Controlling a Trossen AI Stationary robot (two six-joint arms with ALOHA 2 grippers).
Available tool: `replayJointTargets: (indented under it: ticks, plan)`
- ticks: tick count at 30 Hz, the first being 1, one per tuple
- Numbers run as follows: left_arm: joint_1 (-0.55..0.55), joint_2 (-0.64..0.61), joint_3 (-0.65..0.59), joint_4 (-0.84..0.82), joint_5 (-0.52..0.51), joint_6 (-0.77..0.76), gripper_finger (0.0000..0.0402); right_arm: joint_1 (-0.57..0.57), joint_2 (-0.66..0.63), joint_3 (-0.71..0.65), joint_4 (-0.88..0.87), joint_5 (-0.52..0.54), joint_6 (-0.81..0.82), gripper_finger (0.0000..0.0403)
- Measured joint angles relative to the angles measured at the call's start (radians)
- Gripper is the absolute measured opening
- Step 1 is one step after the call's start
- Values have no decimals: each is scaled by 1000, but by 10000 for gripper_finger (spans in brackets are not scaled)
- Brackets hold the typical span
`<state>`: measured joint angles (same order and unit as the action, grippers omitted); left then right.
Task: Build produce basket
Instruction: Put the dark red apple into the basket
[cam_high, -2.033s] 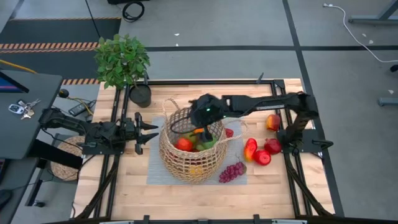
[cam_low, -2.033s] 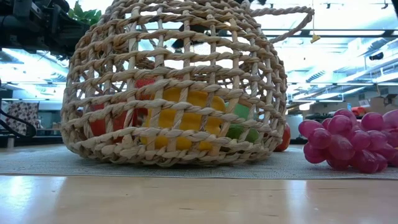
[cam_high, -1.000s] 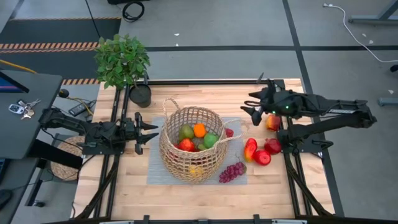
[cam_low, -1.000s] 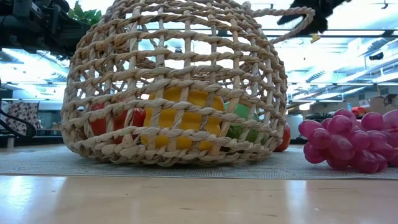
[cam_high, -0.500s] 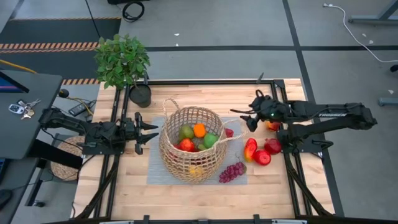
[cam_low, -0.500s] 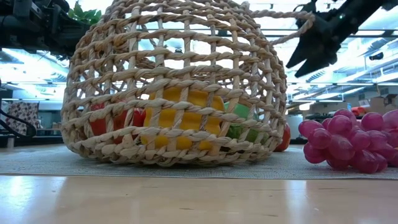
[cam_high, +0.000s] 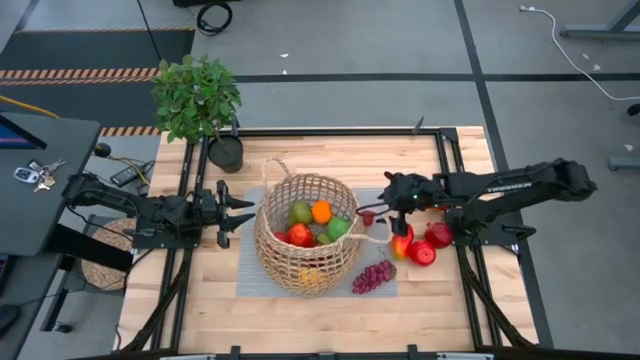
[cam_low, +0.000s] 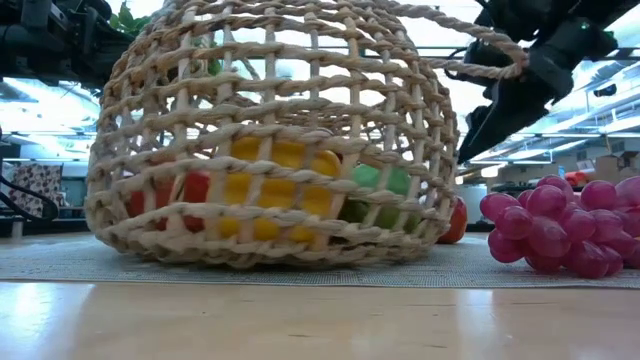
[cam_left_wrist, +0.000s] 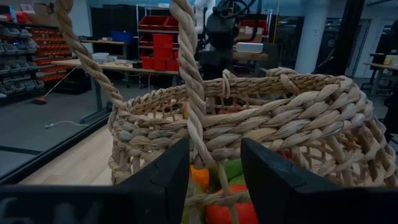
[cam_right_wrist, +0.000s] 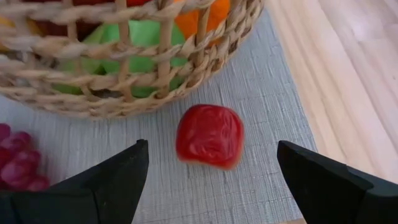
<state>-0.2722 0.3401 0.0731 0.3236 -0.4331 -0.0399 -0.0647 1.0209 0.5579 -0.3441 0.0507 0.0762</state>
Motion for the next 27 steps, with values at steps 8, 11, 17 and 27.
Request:
replayJointTargets:
  ticks: [8, 11, 17, 27]
  plan:
    - [0, 0, 0, 0, 0, 0, 148, -6, 53, 0, 26, -50, -94, 356]
    - [0, 0, 0, 0, 0, 0, 148, -6, 87, 0, 100, -91, -129, 351]
    - [0, 0, 0, 0, 0, 0, 152, -2, 136, 0, 137, -41, -151, 349]
    - [0, 0, 0, 0, 0, 0, 150, -3, 241, 0, 168, 1, -132, 396]
